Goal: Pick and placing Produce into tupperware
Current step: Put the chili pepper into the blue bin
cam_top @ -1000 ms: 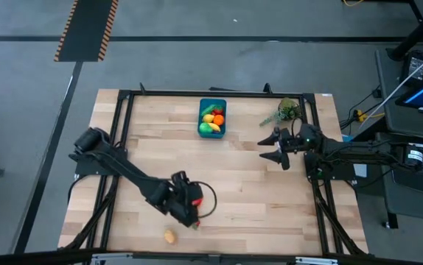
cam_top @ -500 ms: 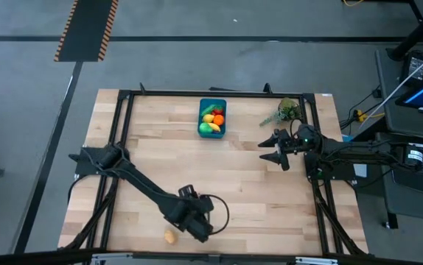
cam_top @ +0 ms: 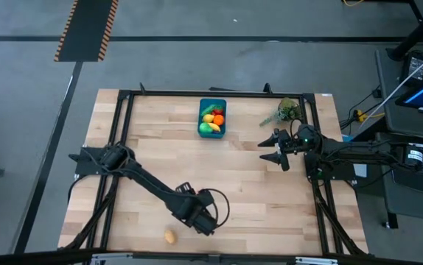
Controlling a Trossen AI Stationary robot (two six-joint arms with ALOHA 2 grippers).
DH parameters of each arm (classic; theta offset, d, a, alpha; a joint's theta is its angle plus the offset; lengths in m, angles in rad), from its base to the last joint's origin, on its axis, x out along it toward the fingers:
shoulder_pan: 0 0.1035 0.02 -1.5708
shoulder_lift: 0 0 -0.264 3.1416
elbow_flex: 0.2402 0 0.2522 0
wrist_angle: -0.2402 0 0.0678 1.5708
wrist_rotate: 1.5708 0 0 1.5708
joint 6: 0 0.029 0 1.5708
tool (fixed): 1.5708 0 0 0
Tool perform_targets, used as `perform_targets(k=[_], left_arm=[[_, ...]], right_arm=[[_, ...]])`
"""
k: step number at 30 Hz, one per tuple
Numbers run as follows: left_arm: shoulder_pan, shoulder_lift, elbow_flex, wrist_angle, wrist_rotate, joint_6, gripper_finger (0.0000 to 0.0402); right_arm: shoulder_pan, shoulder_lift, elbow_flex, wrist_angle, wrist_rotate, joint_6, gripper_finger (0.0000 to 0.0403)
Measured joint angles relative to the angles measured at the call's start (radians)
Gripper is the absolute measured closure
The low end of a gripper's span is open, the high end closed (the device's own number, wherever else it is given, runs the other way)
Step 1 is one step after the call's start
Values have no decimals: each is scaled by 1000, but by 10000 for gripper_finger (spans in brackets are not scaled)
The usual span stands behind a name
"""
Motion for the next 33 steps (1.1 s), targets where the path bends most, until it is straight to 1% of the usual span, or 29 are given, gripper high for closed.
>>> perform_targets(k=[8, 13, 18, 27, 33], left_arm=[[23, 0, -19, -21, 37, -5, 122], [28, 0, -19, -19, 72, -41, 121], [27, 2, -19, -16, 77, -59, 122], [26, 47, -19, -2, 117, -36, 122], [32, 78, -20, 19, 126, -23, 122]], right_arm=[[0, 0, 0, 0, 0, -4, 104], [0, 0, 0, 0, 0, -8, 104], [0, 0, 0, 6, 0, -8, 104], [0, 0, 0, 16, 1, -8, 104], [0, -1, 0, 22, 0, -8, 104]])
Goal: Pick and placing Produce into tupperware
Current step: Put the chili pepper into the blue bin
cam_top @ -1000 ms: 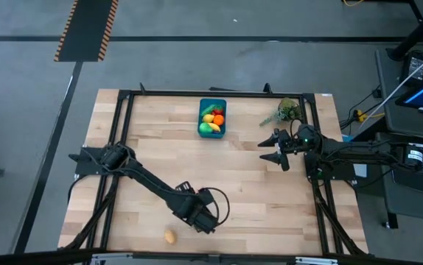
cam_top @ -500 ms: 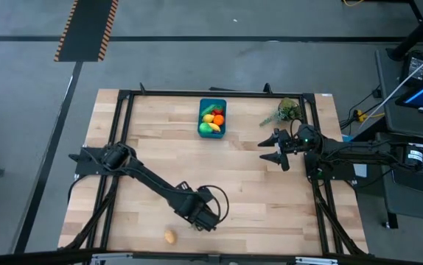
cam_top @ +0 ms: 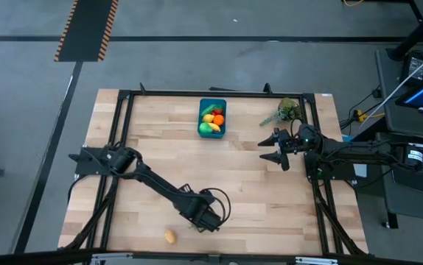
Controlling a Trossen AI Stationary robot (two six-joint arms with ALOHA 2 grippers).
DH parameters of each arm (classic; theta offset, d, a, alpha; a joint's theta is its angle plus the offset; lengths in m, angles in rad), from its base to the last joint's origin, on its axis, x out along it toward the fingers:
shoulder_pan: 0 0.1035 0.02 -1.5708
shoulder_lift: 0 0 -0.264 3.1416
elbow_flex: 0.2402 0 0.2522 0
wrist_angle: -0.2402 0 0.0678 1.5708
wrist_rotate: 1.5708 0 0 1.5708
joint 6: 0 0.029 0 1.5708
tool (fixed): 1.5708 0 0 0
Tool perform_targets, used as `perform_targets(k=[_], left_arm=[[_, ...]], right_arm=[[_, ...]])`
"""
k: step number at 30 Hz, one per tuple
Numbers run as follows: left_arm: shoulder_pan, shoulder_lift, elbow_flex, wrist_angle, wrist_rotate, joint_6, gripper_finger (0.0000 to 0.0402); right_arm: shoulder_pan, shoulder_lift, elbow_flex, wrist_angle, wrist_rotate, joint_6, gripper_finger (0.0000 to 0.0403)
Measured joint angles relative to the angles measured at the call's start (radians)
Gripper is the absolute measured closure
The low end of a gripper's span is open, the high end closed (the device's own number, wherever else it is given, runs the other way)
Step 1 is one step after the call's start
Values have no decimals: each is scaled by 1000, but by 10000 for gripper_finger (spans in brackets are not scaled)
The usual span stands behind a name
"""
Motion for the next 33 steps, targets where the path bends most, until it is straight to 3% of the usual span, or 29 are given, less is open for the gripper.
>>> perform_targets(k=[25, 33], left_arm=[[27, 53, 3, 11, 32, 50, 123], [27, 53, 3, 17, 38, 49, 176]], right_arm=[[0, 1, 0, 1, 0, 2, 104], [0, 0, 0, 1, 0, 3, 104]])
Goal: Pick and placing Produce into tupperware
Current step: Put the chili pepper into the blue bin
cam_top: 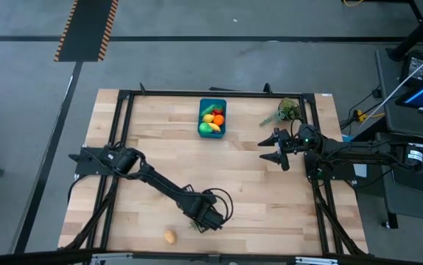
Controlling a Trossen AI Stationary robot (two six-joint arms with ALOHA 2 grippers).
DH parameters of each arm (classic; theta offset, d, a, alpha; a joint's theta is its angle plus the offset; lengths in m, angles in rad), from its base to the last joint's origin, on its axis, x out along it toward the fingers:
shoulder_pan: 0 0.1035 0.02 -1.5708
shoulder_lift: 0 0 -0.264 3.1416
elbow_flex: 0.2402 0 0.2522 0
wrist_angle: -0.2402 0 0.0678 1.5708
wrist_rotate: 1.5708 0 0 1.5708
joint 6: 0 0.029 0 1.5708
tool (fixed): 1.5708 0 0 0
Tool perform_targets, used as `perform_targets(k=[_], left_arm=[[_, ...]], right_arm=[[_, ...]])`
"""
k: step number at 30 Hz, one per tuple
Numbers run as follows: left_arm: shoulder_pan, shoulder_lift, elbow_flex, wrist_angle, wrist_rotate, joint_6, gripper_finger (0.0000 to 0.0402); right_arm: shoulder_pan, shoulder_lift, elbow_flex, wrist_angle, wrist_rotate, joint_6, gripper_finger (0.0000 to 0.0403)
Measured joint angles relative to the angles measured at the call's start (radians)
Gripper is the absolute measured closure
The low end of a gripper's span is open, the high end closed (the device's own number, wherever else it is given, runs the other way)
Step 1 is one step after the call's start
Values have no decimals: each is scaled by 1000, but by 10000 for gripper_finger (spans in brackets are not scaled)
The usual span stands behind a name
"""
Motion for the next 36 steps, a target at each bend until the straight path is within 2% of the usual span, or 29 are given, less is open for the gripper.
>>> perform_targets(k=[8, 11, 19, 30, 36], left_arm=[[0, 0, 0, 14, 14, -2, 268], [0, 0, 0, 11, 18, -1, 291], [0, 0, 0, 8, 18, 0, 284], [-1, -3, -1, 6, 5, 30, 298], [0, -26, -11, -46, -52, 56, 304]], right_arm=[[0, 0, 0, 0, 0, 0, 104], [0, 0, 0, 0, 0, 0, 104], [0, 0, 0, 0, 0, 0, 104], [0, 0, 0, 0, 0, 0, 104], [0, 0, 0, -1, 0, -1, 104]])
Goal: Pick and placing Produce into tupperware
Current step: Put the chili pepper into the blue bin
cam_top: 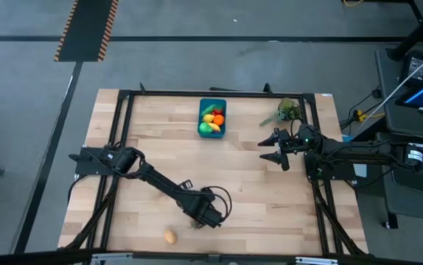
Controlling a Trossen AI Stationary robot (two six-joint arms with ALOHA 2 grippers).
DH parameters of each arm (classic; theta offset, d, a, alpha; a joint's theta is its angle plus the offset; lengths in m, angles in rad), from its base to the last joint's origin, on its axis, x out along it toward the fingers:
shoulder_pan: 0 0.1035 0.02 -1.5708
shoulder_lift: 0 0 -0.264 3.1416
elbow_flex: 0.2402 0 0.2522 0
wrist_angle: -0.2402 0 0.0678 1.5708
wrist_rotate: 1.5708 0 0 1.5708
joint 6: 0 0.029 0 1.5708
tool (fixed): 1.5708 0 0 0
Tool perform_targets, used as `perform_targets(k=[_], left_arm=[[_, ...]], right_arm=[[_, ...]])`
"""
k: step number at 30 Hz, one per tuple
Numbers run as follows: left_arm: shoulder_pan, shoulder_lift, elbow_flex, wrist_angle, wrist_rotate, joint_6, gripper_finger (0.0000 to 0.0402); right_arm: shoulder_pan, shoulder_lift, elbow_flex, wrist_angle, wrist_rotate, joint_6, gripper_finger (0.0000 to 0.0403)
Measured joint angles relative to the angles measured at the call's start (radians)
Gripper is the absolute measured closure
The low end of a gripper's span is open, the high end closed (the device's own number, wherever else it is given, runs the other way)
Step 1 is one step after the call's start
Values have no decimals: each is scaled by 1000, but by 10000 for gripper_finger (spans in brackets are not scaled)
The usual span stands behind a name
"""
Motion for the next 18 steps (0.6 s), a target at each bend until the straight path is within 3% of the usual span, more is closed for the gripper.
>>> perform_targets(k=[18], left_arm=[[-16, -150, 7, -75, -168, -3, 393]], right_arm=[[0, 0, 0, -2, 0, -2, 104]])
